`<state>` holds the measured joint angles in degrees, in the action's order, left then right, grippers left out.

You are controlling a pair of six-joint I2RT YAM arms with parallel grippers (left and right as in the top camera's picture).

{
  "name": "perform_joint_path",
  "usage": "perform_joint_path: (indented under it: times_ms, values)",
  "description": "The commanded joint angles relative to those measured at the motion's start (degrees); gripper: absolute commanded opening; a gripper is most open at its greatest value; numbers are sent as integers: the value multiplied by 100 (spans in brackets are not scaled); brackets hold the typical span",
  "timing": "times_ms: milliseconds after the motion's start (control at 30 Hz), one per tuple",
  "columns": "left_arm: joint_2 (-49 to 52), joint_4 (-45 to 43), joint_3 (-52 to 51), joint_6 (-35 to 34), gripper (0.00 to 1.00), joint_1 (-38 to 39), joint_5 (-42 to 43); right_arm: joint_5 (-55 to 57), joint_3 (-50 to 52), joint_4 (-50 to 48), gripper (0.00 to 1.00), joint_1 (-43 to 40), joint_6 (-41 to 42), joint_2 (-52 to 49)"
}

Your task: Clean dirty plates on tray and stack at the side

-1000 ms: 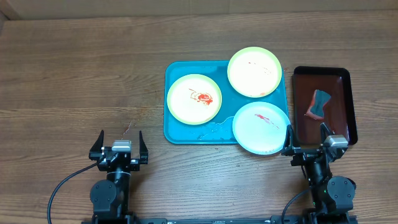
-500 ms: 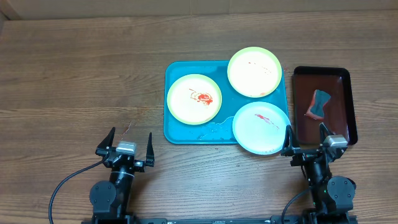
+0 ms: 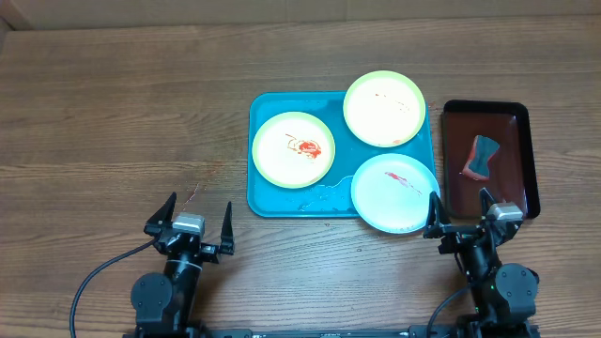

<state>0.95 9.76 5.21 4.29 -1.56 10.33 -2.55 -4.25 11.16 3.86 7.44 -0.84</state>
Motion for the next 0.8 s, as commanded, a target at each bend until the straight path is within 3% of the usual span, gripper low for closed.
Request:
perform_joint_path:
  times_ms: [0,367,767]
  values:
    - [-63,120,348,-127,100,-31,111,-4,-334,72,100,35,-28,44]
    - [319,114,621,-131,100,-31,138,-4,-710,426,100,35,-46,44]
    - [2402,356,2074,66,100,-28,479,-7,-962,621,100,35,-44,-44]
